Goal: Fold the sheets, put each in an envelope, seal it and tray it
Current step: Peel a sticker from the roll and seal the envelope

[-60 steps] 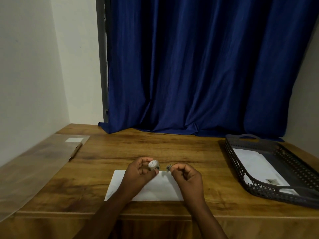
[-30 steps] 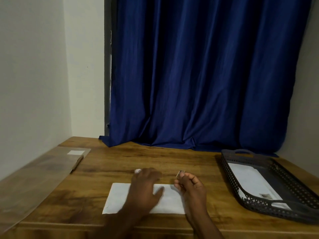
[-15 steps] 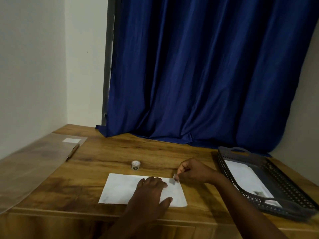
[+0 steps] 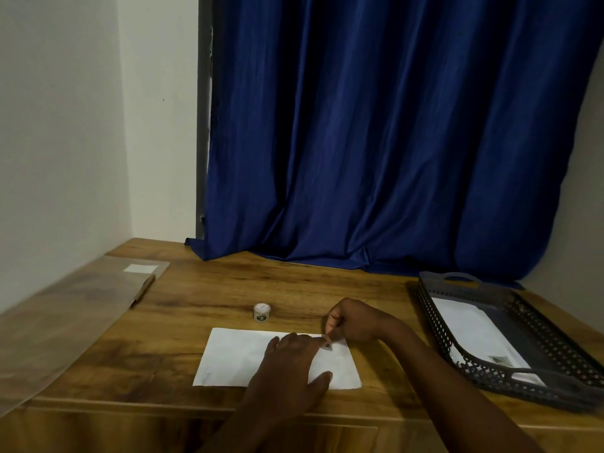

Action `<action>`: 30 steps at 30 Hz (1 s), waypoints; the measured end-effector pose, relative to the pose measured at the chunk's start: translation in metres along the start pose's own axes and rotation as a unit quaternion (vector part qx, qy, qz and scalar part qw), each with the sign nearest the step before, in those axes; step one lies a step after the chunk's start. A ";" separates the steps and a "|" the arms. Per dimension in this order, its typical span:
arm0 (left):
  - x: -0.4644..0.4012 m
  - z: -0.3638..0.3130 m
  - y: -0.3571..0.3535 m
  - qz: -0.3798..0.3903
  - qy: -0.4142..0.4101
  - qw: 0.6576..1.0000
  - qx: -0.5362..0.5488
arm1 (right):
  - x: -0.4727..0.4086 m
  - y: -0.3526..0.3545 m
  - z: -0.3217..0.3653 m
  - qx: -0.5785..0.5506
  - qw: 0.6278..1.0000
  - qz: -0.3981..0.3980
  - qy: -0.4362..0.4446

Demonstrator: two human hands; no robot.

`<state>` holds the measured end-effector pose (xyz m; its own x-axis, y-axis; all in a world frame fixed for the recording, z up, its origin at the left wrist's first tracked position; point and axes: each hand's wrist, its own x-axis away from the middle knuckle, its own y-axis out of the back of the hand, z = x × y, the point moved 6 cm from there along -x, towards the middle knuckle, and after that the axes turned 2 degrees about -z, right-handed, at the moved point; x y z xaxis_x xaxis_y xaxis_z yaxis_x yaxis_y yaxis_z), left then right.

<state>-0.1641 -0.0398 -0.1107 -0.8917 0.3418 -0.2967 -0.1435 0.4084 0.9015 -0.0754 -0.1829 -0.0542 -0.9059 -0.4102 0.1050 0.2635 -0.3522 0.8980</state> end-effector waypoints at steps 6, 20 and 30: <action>0.001 0.000 -0.001 0.010 -0.008 1.000 -0.028 | -0.001 -0.002 0.001 0.010 1.000 -0.006 0.003; 0.001 -0.001 0.001 0.026 -0.007 0.999 -0.027 | -0.008 -0.013 -0.020 -0.043 0.998 -0.041 -0.031; 0.000 0.000 -0.001 0.006 -0.005 1.000 0.001 | -0.001 -0.030 -0.046 -0.178 0.968 -0.169 -0.052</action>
<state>-0.1636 -0.0402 -0.1121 -0.8894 0.3546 -0.2885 -0.1313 0.4063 0.9042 -0.0675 -0.2106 -0.1008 -0.9840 -0.1401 -0.1098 0.0268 -0.7263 0.6868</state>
